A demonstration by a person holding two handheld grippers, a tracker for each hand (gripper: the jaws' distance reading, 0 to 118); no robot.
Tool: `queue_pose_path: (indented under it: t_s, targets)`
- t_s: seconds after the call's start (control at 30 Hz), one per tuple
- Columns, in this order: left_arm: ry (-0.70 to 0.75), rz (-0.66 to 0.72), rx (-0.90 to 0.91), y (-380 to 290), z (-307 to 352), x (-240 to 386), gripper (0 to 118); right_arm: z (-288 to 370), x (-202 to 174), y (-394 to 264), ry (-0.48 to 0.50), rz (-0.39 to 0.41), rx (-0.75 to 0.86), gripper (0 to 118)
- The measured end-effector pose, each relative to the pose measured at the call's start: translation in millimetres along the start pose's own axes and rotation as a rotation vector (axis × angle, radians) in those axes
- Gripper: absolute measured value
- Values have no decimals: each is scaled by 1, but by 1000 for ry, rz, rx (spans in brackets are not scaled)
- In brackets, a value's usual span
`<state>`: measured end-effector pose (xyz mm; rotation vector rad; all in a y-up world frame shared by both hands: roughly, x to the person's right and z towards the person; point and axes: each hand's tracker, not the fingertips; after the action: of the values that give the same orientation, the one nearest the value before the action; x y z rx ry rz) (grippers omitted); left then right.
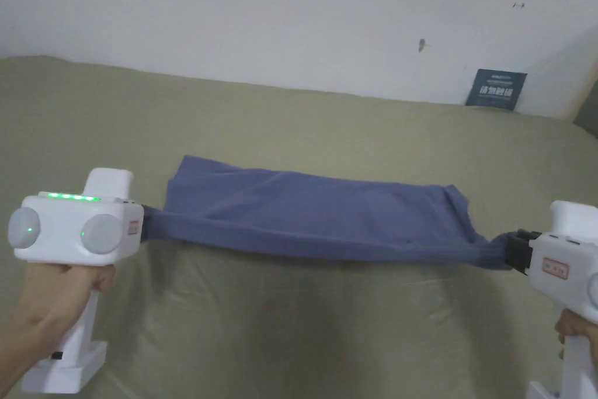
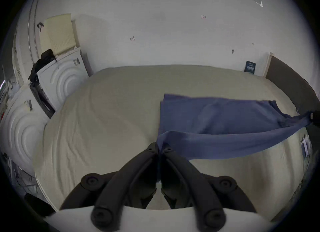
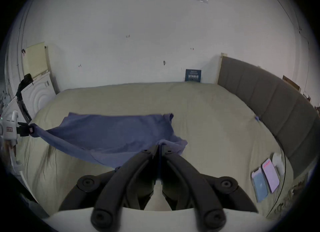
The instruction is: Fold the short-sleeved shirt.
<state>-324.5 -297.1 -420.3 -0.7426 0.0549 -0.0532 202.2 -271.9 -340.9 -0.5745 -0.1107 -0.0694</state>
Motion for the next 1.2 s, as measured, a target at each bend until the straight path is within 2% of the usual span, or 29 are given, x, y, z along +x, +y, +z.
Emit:
queue_pose_path:
  t_s: [0.2, 0.53, 0.67, 0.93, 1.07, 1.1, 1.13, 1.17, 1.2]
  targets:
    - [-42, 45, -45, -59, 39, -13, 3, 41, 14, -59, 13, -8, -49, 8]
    - [-79, 8, -63, -129, 92, -24, 3, 100, 30, -130, 5, -30, -98, 8]
    - [-92, -9, -102, -145, 97, -24, 3, 105, 32, -146, 9, -47, -133, 8]
    - [-89, 16, -157, -161, 82, -24, 3, 88, 28, -162, -9, -13, -191, 8]
    - [-100, 24, -177, -160, 80, -25, 4, 83, 29, -169, -8, -26, -222, 9]
    - [-107, 30, -176, -159, 80, -26, 12, 83, 29, -170, -11, -26, -219, 16]
    - [-113, 39, -181, -158, 82, -27, 51, 83, 29, -169, -13, -32, -222, 43]
    - [-113, 45, -189, -157, 82, -28, 91, 83, 29, -170, -11, -52, -230, 77]
    - [-126, 68, -193, -157, 81, -31, 117, 83, 29, -170, -17, -73, -235, 108]
